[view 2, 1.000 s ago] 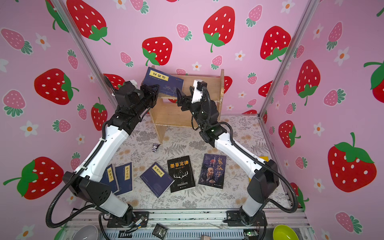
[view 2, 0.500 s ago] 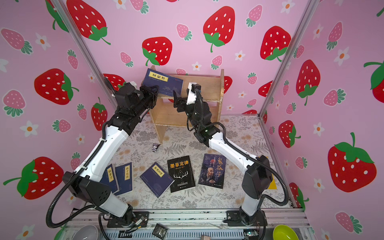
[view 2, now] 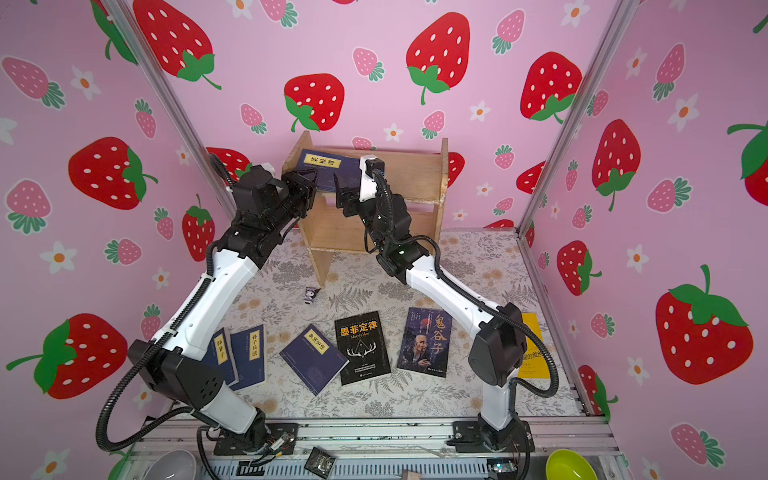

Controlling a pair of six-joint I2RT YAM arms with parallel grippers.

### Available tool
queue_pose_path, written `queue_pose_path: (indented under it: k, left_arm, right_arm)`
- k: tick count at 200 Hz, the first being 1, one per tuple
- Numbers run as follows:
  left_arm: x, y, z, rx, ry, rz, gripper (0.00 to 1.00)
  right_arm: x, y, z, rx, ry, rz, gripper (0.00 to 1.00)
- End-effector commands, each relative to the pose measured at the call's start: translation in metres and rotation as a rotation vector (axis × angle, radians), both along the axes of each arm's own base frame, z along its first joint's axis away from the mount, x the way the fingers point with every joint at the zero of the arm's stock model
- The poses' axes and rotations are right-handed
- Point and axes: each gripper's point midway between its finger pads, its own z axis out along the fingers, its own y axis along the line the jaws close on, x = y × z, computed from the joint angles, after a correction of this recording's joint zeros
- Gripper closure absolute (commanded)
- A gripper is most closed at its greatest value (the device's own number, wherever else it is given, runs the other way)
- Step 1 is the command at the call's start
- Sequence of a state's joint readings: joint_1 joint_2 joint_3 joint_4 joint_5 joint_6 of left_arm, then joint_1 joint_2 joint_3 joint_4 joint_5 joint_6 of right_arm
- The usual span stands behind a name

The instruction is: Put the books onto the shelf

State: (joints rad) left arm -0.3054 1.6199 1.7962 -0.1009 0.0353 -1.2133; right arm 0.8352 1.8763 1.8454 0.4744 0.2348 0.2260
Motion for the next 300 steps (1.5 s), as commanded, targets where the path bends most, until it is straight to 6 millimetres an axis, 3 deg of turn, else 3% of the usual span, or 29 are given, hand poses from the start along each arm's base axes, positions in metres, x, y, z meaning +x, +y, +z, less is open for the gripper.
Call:
queue_pose_path:
  k: [1,61,81,116,154,183,198,225,259,279,300]
  left_arm:
    - [0.001,0.006,0.001,0.028,0.009,0.023,0.49]
    - [-0.015,0.022,0.0,0.096,0.048,0.041,0.26]
    - [-0.025,0.038,0.002,0.15,0.062,0.062,0.17]
    - [-0.053,0.075,0.007,0.292,0.054,0.098,0.15]
    - [-0.079,0.087,0.019,0.593,-0.05,0.051,0.13]
    - [-0.094,0.061,0.014,0.831,-0.204,-0.15,0.13]
    - [-0.101,0.049,0.005,0.917,-0.271,-0.233,0.12]
    - [-0.087,0.054,-0.012,1.005,-0.261,-0.224,0.09]
    - [-0.064,0.055,-0.02,1.04,-0.267,-0.223,0.09]
    - [-0.053,0.053,-0.02,1.038,-0.279,-0.221,0.11]
    - [-0.044,0.055,-0.021,1.033,-0.281,-0.206,0.12]
  right_arm:
    - [0.03,0.004,-0.048,-0.096,0.099,-0.087,0.26]
    - [0.044,0.006,-0.068,-0.124,0.147,-0.109,0.26]
    - [0.046,0.008,-0.073,-0.126,0.163,-0.108,0.26]
    - [0.044,0.008,-0.07,-0.125,0.158,-0.102,0.26]
    - [0.037,0.005,-0.049,-0.123,0.115,-0.089,0.25]
    - [0.022,-0.005,-0.015,-0.181,0.02,-0.096,0.22]
    - [0.011,-0.025,0.007,-0.221,-0.024,-0.152,0.18]
    - [-0.011,-0.062,0.036,-0.253,-0.088,-0.24,0.14]
    - [-0.029,-0.089,0.038,-0.294,-0.113,-0.282,0.1]
    - [-0.03,-0.09,0.03,-0.306,-0.111,-0.261,0.1]
    - [-0.03,-0.075,0.021,-0.322,-0.115,-0.2,0.11]
